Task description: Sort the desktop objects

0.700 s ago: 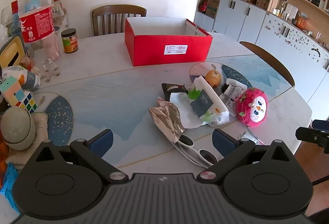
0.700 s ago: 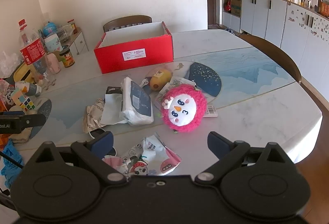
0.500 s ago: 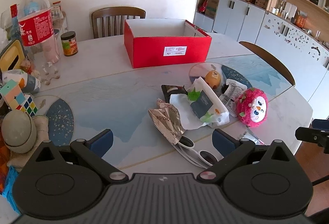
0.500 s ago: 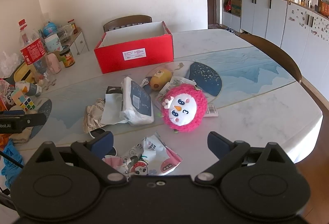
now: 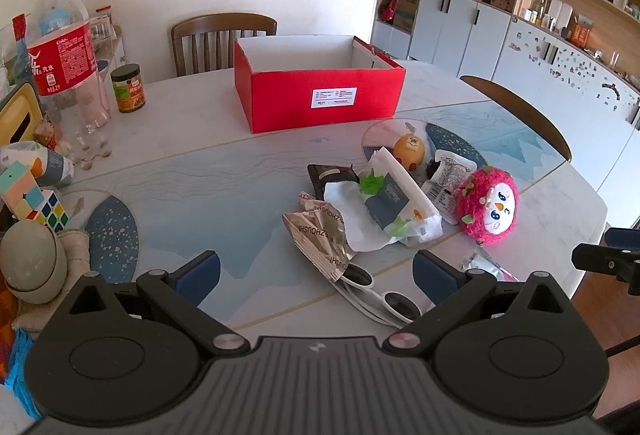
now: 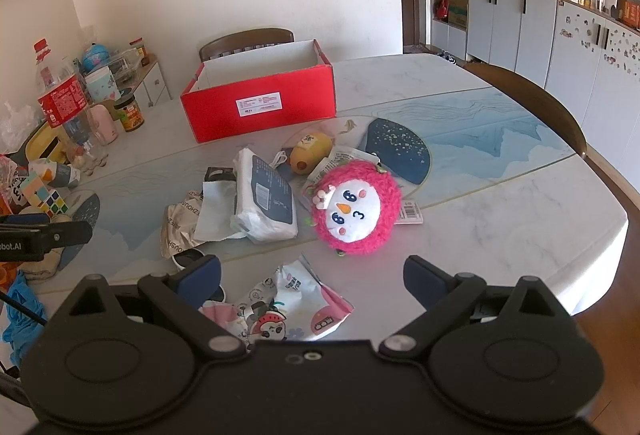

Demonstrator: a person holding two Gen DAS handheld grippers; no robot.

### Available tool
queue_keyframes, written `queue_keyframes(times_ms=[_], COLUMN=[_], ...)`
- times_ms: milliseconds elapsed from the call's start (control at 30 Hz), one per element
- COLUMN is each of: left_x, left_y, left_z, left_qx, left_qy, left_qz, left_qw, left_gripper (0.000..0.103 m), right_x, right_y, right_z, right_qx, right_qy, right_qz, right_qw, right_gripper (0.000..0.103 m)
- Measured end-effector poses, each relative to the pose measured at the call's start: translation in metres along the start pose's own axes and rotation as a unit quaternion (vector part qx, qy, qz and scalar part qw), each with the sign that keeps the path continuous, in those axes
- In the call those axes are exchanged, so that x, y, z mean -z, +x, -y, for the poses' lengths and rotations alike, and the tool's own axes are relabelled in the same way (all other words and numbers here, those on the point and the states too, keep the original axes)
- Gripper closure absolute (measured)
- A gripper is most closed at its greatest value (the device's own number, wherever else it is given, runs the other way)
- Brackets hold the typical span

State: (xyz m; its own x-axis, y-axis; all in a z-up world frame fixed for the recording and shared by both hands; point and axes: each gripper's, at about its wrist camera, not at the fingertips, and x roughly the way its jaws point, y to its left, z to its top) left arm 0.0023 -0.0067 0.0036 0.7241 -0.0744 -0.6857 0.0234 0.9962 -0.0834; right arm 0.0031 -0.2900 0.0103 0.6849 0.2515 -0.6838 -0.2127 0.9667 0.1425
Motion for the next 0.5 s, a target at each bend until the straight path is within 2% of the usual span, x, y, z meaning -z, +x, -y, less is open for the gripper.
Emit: queue_keyframes(times_ms=[500], left_x=[0.0000], left_y=[0.0016], left_z=[0.0040], left_qx=[0.005], left_qy=[0.008], left_qz=[0.000], left_qw=[1.0000], left_gripper=[0.000], right_x=[0.0000], right_y=[-0.0013], right_z=[-0.0009], right_qx=[0.003], right_qy=[-0.002], right_qz=[0.002], right_qw=[1.000], right_gripper=[0.000])
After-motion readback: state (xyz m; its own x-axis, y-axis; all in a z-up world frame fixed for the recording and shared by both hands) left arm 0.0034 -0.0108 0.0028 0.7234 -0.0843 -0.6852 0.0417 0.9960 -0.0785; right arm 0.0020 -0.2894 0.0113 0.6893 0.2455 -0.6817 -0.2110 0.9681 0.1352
